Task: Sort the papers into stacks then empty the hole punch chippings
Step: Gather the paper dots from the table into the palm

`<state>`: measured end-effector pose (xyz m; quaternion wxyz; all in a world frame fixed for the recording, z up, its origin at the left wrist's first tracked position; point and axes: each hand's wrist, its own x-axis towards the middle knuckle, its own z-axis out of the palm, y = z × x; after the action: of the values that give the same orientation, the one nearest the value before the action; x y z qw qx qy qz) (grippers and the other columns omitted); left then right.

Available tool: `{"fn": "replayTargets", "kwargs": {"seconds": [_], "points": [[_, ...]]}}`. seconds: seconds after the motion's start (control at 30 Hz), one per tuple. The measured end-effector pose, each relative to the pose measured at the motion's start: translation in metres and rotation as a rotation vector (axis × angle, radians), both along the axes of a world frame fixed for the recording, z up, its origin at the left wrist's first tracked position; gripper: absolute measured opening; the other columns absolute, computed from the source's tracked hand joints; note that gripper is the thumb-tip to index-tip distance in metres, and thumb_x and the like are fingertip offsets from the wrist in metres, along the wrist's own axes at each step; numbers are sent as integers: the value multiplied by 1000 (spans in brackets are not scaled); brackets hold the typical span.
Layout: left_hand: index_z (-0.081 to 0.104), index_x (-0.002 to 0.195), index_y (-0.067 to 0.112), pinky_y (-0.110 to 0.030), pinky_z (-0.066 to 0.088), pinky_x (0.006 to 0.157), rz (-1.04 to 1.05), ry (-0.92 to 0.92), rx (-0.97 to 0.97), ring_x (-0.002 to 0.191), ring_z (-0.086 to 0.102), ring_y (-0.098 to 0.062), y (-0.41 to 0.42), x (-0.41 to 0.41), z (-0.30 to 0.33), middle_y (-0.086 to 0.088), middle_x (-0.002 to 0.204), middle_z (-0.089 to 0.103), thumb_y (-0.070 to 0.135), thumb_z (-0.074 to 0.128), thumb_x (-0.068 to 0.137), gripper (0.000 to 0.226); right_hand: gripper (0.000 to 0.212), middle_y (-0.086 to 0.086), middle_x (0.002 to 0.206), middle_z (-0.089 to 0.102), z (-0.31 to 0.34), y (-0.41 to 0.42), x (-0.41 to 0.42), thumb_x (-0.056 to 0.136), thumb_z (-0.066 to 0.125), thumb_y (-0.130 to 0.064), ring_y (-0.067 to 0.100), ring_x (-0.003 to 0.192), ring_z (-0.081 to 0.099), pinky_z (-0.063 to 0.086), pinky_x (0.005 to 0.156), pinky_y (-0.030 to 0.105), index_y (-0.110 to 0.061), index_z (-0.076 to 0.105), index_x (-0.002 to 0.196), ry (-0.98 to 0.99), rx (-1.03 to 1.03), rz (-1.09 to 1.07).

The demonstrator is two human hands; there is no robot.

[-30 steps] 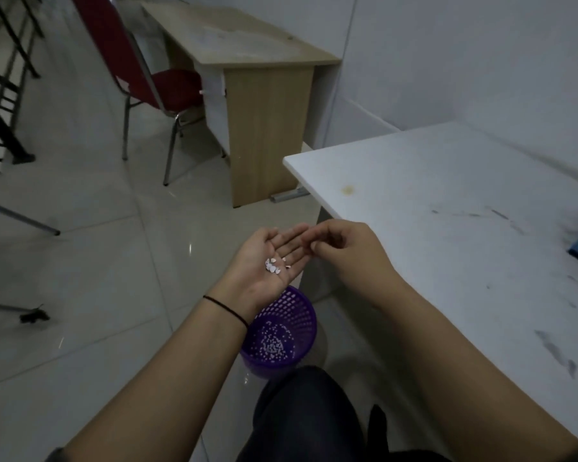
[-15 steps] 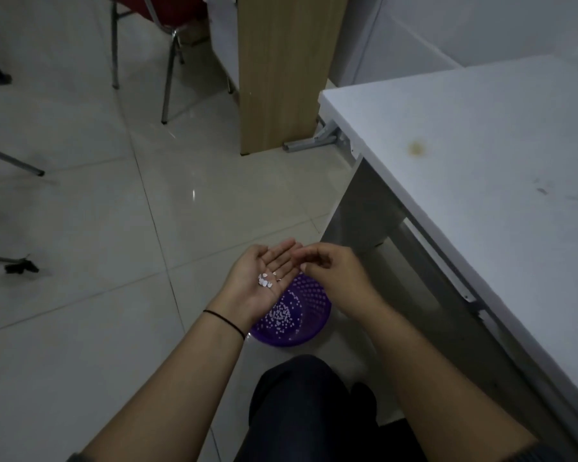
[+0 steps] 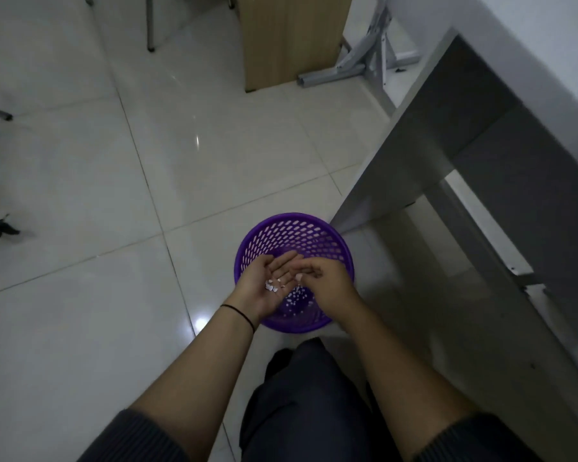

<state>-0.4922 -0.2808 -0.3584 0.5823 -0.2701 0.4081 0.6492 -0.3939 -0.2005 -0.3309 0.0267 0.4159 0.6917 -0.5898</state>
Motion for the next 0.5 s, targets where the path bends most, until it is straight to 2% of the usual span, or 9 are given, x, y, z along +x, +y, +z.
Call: {"fn": "replayTargets", "kwargs": {"seconds": [0.07, 0.1, 0.2, 0.27, 0.33, 0.4, 0.43, 0.47, 0.5], "points": [[58, 114, -3, -32, 51, 83, 12, -12, -36, 98, 63, -25, 4, -1, -15, -17, 108, 66, 21, 28, 98, 42, 28, 9, 117, 66, -16, 1, 0, 90, 54, 0, 15, 106, 60, 47, 95, 26, -8, 65, 115, -36, -19, -20], [59, 113, -3, -32, 50, 86, 13, -16, -48, 100, 62, -25, 7, -2, -24, -17, 112, 65, 22, 28, 98, 42, 29, 9, 118, 66, -25, 3, -1, 90, 54, -1, 15, 107, 60, 47, 96, 27, -8, 65, 116, -46, -24, -39], [59, 112, -1, -34, 40, 103, 10, -5, -96, 118, 53, -26, 15, -7, -41, -16, 128, 57, 26, 25, 99, 45, 29, 10, 118, 66, -40, 8, -3, 90, 52, 1, 17, 108, 60, 47, 95, 26, -5, 63, 117, -74, -43, -74], [54, 121, 1, -36, 32, 111, 11, 1, -134, 126, 47, -27, 21, -11, -52, -15, 134, 53, 29, 23, 100, 47, 29, 13, 118, 66, -50, 13, -6, 91, 51, 2, 19, 109, 61, 48, 95, 27, -3, 62, 117, -88, -65, -91], [46, 130, -1, -35, 33, 110, 24, 8, -162, 121, 50, -26, 25, -12, -60, -15, 130, 54, 35, 21, 100, 53, 29, 14, 118, 65, -57, 16, -9, 91, 51, 1, 20, 107, 61, 49, 96, 31, -2, 61, 118, -91, -98, -123], [38, 135, -3, -32, 39, 98, 59, 8, -184, 93, 55, -21, 28, -14, -66, -16, 106, 59, 44, 19, 99, 62, 28, 13, 117, 66, -65, 17, -11, 92, 51, 0, 19, 105, 61, 50, 96, 33, -3, 61, 118, -100, -121, -147], [36, 137, -3, -31, 41, 94, 68, 1, -186, 86, 53, -20, 30, -14, -67, -15, 99, 57, 47, 18, 98, 65, 28, 13, 117, 66, -68, 18, -12, 92, 51, -1, 19, 105, 61, 50, 97, 33, -3, 61, 118, -108, -123, -150], [33, 138, -3, -32, 40, 95, 69, -4, -184, 94, 54, -22, 31, -15, -70, -16, 103, 57, 49, 16, 98, 68, 28, 12, 117, 66, -72, 17, -13, 92, 51, -1, 19, 105, 61, 49, 97, 34, -4, 61, 118, -122, -124, -147], [31, 140, -3, -34, 38, 99, 56, -6, -182, 109, 53, -25, 31, -15, -70, -18, 112, 57, 51, 15, 97, 71, 29, 12, 118, 66, -75, 17, -13, 92, 51, -1, 18, 105, 61, 49, 97, 33, -4, 61, 119, -132, -126, -144]]}}
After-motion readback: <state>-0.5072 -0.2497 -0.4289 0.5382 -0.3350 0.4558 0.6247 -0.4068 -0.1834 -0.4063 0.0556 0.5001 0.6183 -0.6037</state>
